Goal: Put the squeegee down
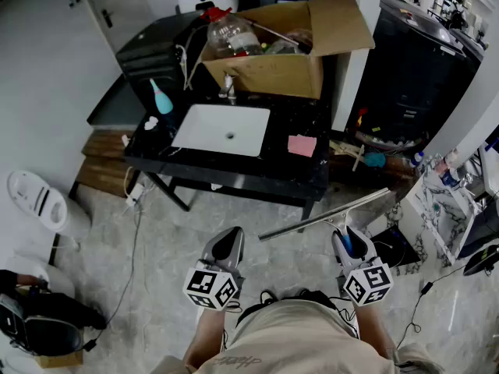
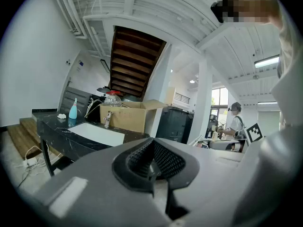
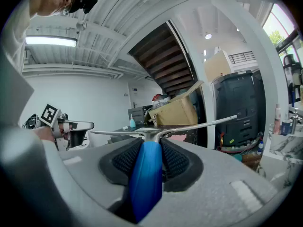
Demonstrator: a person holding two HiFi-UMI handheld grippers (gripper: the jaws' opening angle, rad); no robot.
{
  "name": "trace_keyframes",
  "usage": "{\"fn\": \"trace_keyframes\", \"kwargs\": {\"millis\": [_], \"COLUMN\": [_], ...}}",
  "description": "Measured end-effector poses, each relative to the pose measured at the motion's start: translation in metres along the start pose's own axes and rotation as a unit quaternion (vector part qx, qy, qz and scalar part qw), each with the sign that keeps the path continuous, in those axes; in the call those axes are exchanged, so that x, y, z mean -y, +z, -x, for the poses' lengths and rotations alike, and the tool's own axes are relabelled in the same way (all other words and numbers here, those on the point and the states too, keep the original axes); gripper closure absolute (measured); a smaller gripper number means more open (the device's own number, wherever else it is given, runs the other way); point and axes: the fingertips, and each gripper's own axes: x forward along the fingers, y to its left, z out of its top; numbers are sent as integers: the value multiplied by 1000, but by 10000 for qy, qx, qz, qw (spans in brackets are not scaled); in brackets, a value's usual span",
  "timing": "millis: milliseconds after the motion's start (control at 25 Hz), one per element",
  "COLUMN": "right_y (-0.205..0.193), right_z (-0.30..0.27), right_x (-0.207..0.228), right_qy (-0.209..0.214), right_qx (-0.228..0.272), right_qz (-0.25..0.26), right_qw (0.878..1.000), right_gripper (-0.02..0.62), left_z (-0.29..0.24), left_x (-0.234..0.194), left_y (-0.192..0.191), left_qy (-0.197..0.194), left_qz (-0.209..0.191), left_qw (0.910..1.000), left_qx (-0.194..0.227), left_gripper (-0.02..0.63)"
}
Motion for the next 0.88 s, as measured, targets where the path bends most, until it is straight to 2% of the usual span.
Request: {"fn": "trace_keyframes", "kwargs": {"millis": [440, 640, 880], "right_y": [1, 9, -3], "right_z": [-22, -25, -44], "right_x": [-35, -33, -18], "right_qy": [-185, -338, -353], "right_qx": [194, 167, -123], "right_qz": [24, 0, -110], "right_qw": [9996, 9993, 9992], "right_gripper": [465, 464, 464], "left_z": [22, 17, -7], "left_x": [-47, -57, -58], "left_y": [-15, -19, -23], "left_qy": [-46, -74, -147], "left_qz": [151, 273, 321], "left_qw": [9998, 9994, 9989], "left_qx": [-142, -219, -318], "left_gripper": [591, 592, 591]}}
